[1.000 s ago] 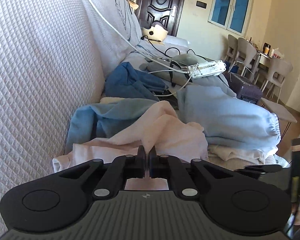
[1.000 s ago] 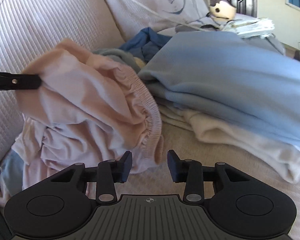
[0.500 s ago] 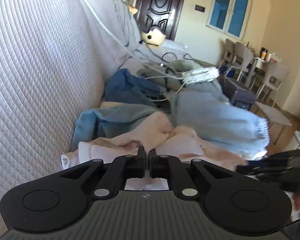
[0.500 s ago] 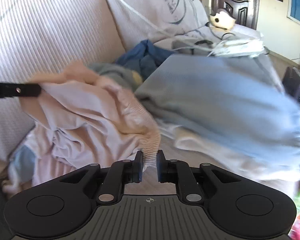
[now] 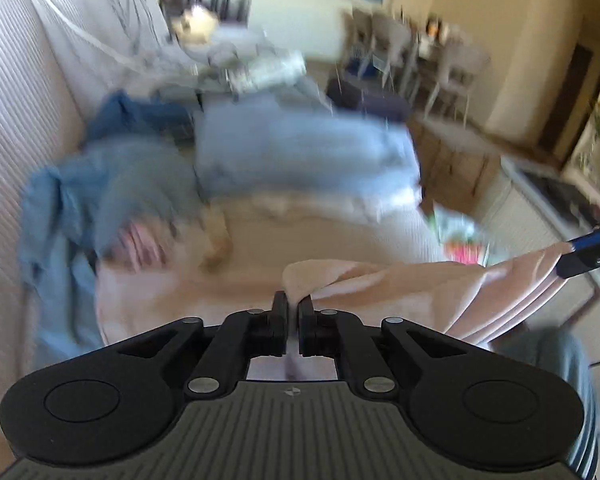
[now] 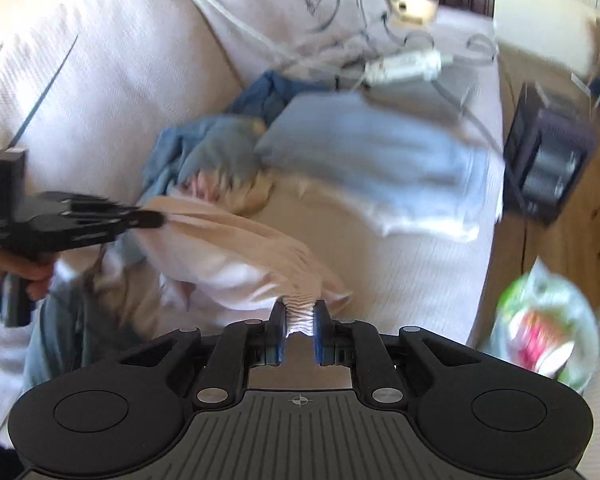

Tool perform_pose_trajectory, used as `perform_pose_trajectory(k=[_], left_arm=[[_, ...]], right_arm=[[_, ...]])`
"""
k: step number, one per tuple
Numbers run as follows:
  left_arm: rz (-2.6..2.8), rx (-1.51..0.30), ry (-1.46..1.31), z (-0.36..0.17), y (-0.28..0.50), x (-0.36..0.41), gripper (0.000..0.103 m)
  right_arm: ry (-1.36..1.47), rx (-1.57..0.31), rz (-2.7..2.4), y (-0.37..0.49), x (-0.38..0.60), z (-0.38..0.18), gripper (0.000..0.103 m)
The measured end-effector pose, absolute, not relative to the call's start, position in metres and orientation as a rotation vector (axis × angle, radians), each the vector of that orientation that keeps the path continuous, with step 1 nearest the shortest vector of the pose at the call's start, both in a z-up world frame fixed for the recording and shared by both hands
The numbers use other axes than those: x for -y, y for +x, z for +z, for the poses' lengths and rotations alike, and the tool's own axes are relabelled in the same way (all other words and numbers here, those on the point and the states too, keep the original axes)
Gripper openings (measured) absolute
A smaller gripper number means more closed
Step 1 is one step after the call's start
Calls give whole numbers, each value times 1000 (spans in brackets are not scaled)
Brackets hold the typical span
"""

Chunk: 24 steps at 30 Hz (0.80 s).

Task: Fold clothes

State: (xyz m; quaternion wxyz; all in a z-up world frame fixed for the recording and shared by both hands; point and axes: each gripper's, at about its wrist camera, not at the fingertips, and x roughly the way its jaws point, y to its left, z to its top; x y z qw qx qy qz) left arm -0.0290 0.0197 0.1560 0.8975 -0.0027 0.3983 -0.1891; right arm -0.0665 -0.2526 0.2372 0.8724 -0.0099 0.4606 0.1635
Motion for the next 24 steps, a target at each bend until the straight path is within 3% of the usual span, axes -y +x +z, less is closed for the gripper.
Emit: perform_pose_trajectory(k=[8, 10, 13, 17, 24], left_arm=[[-349, -983, 42, 110, -48, -27, 5], [-346, -1015, 7, 111, -48, -37, 9], [-365, -1054, -179, 126, -49, -64, 24], [-281, -945, -305, 152, -40, -100, 42], [-87, -934, -396, 123, 31, -135, 49]], right_arm=[[40, -1105, 355, -66, 251, 200, 19], [34, -1102, 364, -62, 252, 208, 31], [13, -1069, 355, -56, 259, 223, 39], [-17, -1038, 324, -40, 270, 230, 39], [97, -1065, 379, 21, 277, 181, 39]])
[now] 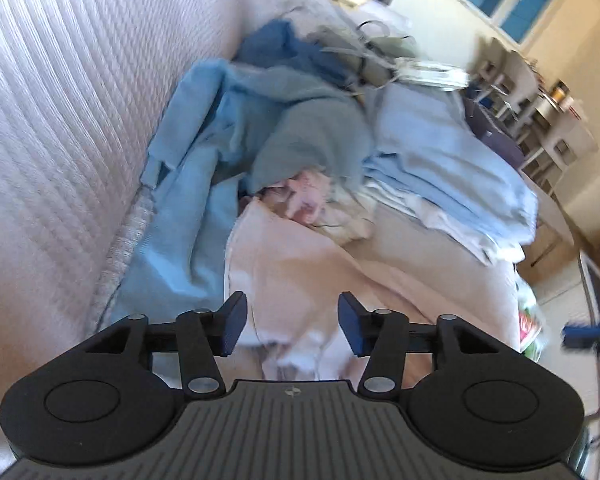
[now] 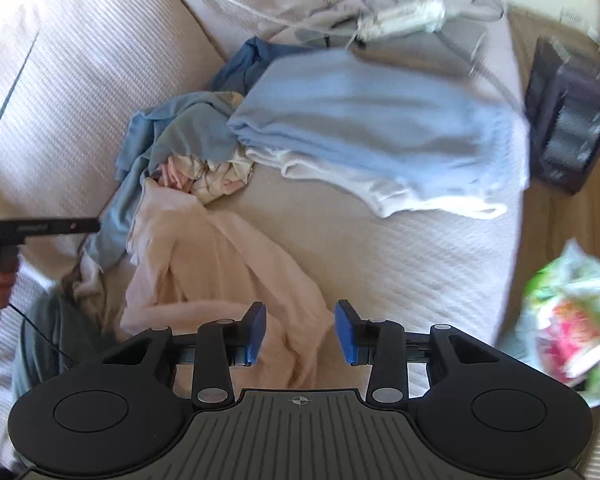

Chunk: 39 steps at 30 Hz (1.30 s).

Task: Fold clothes

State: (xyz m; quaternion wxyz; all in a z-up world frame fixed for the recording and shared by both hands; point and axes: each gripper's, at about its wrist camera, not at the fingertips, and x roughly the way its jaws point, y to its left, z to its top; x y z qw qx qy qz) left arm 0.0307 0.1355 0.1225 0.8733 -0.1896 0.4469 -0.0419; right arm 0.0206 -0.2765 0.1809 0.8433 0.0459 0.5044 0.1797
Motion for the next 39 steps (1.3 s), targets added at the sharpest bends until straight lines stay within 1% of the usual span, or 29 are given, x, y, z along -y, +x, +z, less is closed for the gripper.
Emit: perform_pose_trajectory(k=[2, 4, 8, 10, 11, 13, 14, 15, 18, 19, 20, 22, 27, 30, 33, 39], left_arm=[[-96, -937, -371, 115, 45, -132, 55], [-74, -943, -307, 106, 60, -126, 66], [-31, -976, -220, 84, 86, -116, 67], [-37, -957, -188, 77, 91, -110, 64], [-37, -941, -167, 75, 92, -107, 55], [-34, -921, -145, 71, 95, -103, 12], [-43, -928, -175, 70, 96, -103, 7], [-67, -929, -229, 71, 95, -105, 4], [-117, -901, -247, 82, 86, -101, 3], [-138, -888, -255, 89, 82, -100, 3], [-159, -879, -280, 97, 79, -101, 3], [-196, -830, -327, 116, 70, -105, 3], [-268, -710, -405, 165, 45, -117, 3], [-282, -693, -405, 175, 24, -121, 3], [-222, -758, -359, 158, 10, -127, 3], [-99, -889, -332, 116, -6, -149, 3]], right_arm=[[163, -1099, 368, 35, 282, 164, 39], [224, -1132, 354, 47, 287, 149, 39], [290, -1217, 325, 70, 295, 124, 39], [289, -1246, 316, 78, 294, 115, 39], [293, -1258, 312, 81, 293, 110, 39], [303, -1297, 308, 87, 290, 99, 39], [311, -1308, 295, 89, 289, 95, 39], [324, -1318, 293, 90, 289, 92, 38], [348, -1334, 336, 88, 283, 89, 16], [343, -1322, 338, 86, 282, 92, 5], [332, -1297, 332, 84, 281, 97, 1], [310, -1236, 319, 78, 282, 111, 1], [283, -1055, 369, 52, 288, 167, 1], [252, -996, 425, 27, 284, 191, 1], [216, -1032, 486, 5, 269, 190, 1], [145, -1184, 568, -8, 225, 153, 1]])
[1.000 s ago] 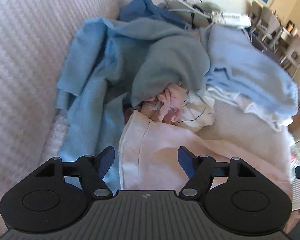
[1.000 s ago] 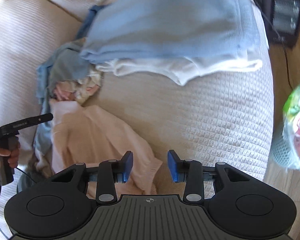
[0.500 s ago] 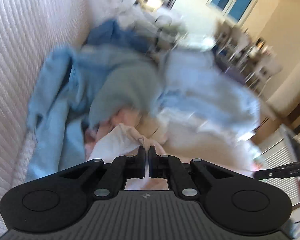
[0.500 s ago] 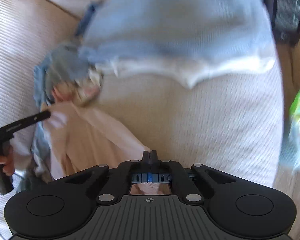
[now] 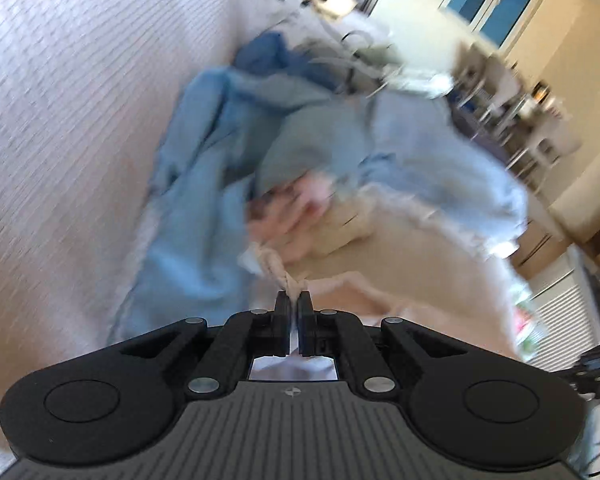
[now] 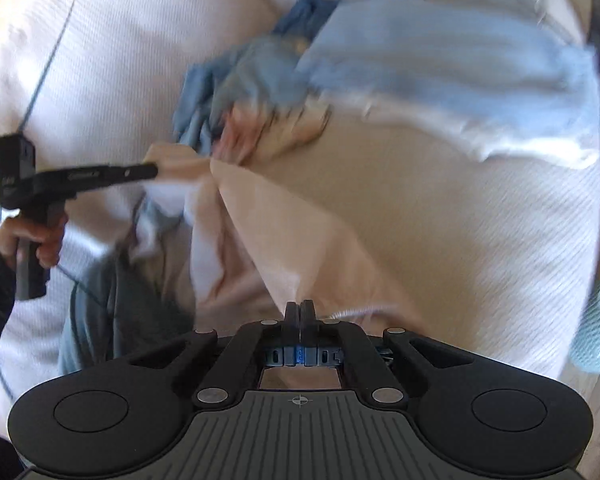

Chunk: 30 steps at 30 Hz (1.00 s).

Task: Fold clothes

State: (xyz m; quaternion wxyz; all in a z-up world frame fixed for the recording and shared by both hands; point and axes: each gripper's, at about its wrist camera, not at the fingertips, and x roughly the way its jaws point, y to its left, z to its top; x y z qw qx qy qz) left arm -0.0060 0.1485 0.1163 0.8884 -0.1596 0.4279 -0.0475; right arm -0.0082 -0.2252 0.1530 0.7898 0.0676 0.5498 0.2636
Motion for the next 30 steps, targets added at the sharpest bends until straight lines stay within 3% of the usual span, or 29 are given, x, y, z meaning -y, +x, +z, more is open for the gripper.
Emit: perform_pose_trajectory(k=[7, 12, 15, 16, 24, 29, 30], left_arm=[[-77, -916, -339, 103, -12, -164, 3], [-79, -925, -346, 99, -9, -166, 3], [-81, -928, -343, 97, -8, -165, 4], [-81, -927, -344, 96, -9, -164, 4], [-88, -918, -358, 98, -13, -165, 4], [-97, -903, -346, 101, -13, -164, 4], [-96, -898, -345, 103, -13, -163, 4]], right_arm=[[174, -1307, 587, -7, 213, 137, 8], [194, -1254, 549, -8, 233, 156, 10], [226, -1243, 485, -4, 248, 161, 16], [232, -1249, 468, -3, 251, 160, 21], [278, -1345, 464, 10, 233, 131, 25], [242, -1360, 475, 12, 223, 123, 23], [240, -1355, 478, 12, 223, 124, 10]])
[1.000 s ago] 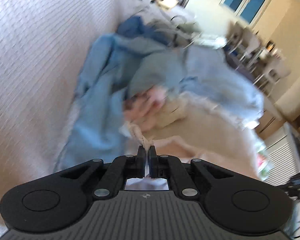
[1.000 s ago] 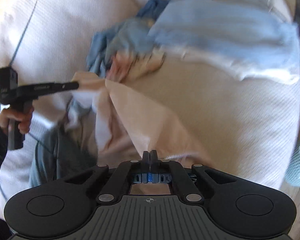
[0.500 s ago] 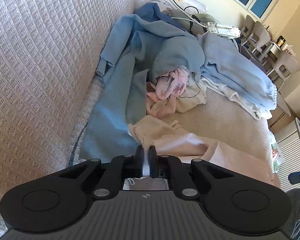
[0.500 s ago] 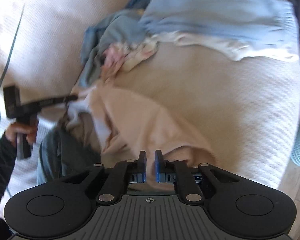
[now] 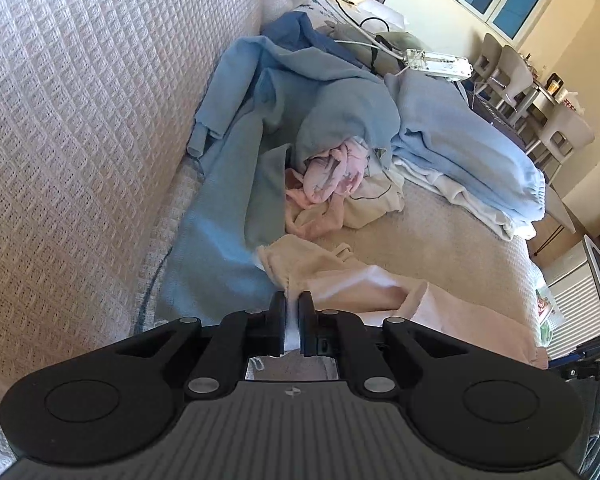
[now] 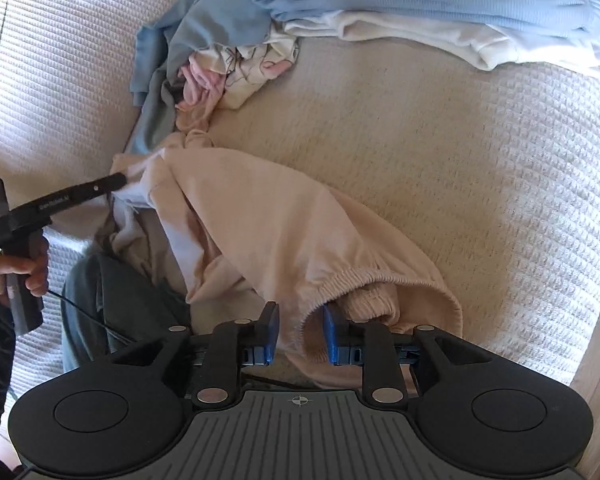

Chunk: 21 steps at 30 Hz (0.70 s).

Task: Fold clothes

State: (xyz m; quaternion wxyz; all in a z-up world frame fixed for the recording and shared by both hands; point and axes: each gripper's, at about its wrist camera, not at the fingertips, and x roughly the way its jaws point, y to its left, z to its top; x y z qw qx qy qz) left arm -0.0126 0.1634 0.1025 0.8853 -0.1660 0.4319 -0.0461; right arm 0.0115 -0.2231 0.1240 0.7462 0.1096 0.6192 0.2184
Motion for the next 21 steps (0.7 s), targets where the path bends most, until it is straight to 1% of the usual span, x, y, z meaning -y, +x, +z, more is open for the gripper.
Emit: perform_pose_trajectory(k=[1, 4, 7, 12, 16, 21], left_arm=[[-97, -891, -344, 105, -12, -163, 4], [-117, -855, -346, 116, -9, -160, 4], [-171, -781, -328, 137, 0, -151, 4], [-273, -671, -276, 175, 37, -126, 4], [-346, -599, -243, 200, 78, -102, 4], [-417, -526, -214, 215, 132, -71, 4]], right_arm=[[233, -1340, 479, 11, 224, 127, 4], [215, -1240, 467, 8, 234, 149, 3], [217, -1130, 421, 8, 252, 178, 3], [220, -956, 308, 15, 291, 218, 3], [249, -856, 212, 23, 320, 230, 3], [272, -767, 100, 37, 353, 234, 3]])
